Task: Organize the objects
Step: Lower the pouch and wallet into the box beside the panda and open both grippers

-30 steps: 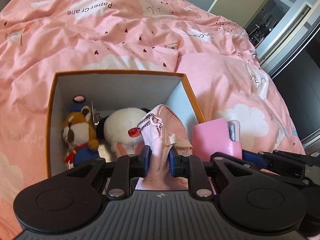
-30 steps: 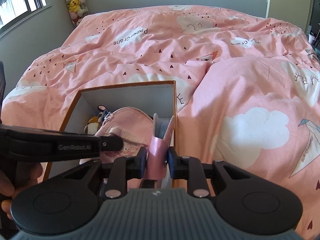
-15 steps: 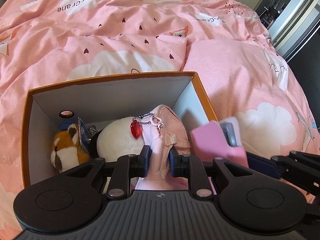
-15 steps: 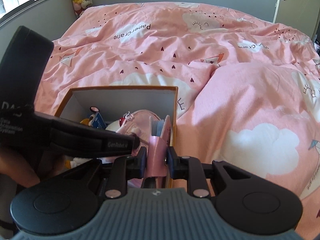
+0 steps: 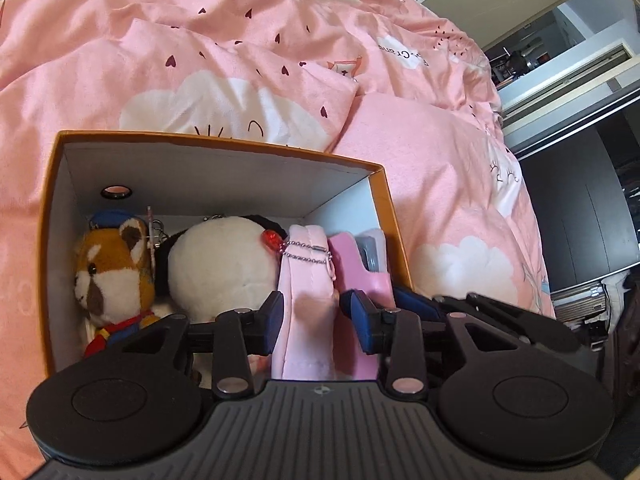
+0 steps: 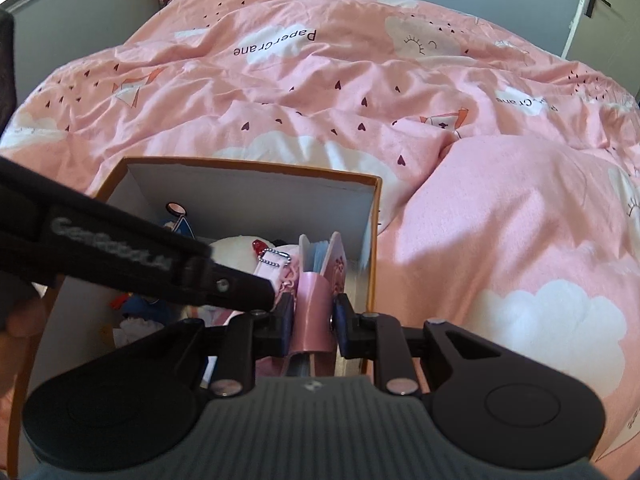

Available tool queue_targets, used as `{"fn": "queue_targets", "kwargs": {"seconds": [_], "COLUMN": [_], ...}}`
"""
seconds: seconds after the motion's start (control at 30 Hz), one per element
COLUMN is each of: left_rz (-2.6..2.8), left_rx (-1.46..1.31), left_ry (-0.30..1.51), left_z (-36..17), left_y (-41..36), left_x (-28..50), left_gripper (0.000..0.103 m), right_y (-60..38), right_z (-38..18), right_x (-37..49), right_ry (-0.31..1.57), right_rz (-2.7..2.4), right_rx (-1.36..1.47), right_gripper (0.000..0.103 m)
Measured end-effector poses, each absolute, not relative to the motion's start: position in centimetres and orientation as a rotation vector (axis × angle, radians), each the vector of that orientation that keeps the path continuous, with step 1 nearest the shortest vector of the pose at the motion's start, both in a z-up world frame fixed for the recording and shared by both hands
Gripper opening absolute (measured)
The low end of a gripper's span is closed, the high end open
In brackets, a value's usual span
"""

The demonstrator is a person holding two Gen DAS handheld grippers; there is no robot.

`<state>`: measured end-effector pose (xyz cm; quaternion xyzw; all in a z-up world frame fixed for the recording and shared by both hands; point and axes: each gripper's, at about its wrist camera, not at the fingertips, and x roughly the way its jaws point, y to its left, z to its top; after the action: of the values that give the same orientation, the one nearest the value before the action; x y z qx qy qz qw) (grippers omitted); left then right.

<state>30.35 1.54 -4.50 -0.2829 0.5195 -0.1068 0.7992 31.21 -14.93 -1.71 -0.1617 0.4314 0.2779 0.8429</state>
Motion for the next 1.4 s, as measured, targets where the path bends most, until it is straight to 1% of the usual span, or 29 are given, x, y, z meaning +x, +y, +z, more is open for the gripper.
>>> {"fn": "queue_targets", "kwargs": {"seconds": [0.23,0.3,0.33,0.43,0.47,0.5,0.57,0.7,0.73,0.77,0.8,0.83,0.87,1.03,1.17,1.3,1.4], "left_rz": [-0.26,-0.271,-0.279,-0.298,-0.31,-0.32,-0.335,-0.348,-0.358,-0.369,-0.378,-0.384,-0.385,-0.386,-0.38,-0.371,-0.366], "left_rx": [-0.552,-0.544,-0.536,-0.525,-0.528,-0.529,-0.525,-0.499,-0.497,-0.495,-0.493,-0.489,-0.484,-0.467,-0.432,-0.401,-0.379], "left_ry": [1.132,1.141,1.145,1.156,1.158,1.162,1.17,1.195,1.2,1.204,1.209,1.213,1.215,1.216,1.204,1.187,1.187], "left_z": [-4.4,-4.5,-4.5,-4.8,-4.9,-5.0,-5.2,-5.6,-5.7,-5.7,-5.7,-5.7,-5.8,-6.0,-5.9,-5.8,-5.9], "left_y": [2.2,2.5,2.4,2.3,2.2,2.2,2.0,1.4,1.3,1.1,0.9,0.7,0.5,-0.2,-0.7,-1.2,-1.5], "left_x": [29.5,29.4,29.4,29.2,29.2,29.2,29.1,29.1,29.1,29.0,29.0,28.9,28.9,28.7,28.5,28.5,28.8], "left_gripper": [0.039,0.036,0.032,0.03,0.028,0.028,0.028,0.028,0.028,0.028,0.028,0.028,0.028,0.028,0.029,0.029,0.029], "right_y": [-14.2,-14.1,-14.1,-14.2,-14.3,-14.3,-14.6,-15.0,-15.2,-15.3,-15.4,-15.4,-15.5,-15.2,-14.5,-14.2,-14.3], "right_z": [-2.8,-2.6,-2.4,-1.8,-1.5,-1.2,-0.7,0.0,0.1,0.1,-0.1,-0.3,-0.6,-2.0,-3.2,-4.3,-4.3], "right_x": [32.6,32.3,32.1,31.3,30.9,30.5,29.8,28.4,28.0,27.7,27.4,27.1,26.9,25.7,24.7,24.6,25.2], "right_ry": [0.979,0.974,0.973,0.963,0.95,0.932,0.911,0.897,0.895,0.897,0.905,0.915,0.922,0.896,0.838,0.792,0.786], "right_rz": [0.547,0.563,0.573,0.61,0.619,0.62,0.652,0.715,0.733,0.746,0.754,0.761,0.764,0.784,0.784,0.79,0.792], "right_rx": [-0.376,-0.387,-0.395,-0.418,-0.434,-0.46,-0.491,-0.57,-0.597,-0.626,-0.656,-0.69,-0.726,-0.896,-1.014,-1.075,-1.051], "right_gripper": [0.023,0.023,0.024,0.029,0.038,0.043,0.044,0.043,0.042,0.037,0.025,0.02,0.018,0.018,0.017,0.007,0.005]}}
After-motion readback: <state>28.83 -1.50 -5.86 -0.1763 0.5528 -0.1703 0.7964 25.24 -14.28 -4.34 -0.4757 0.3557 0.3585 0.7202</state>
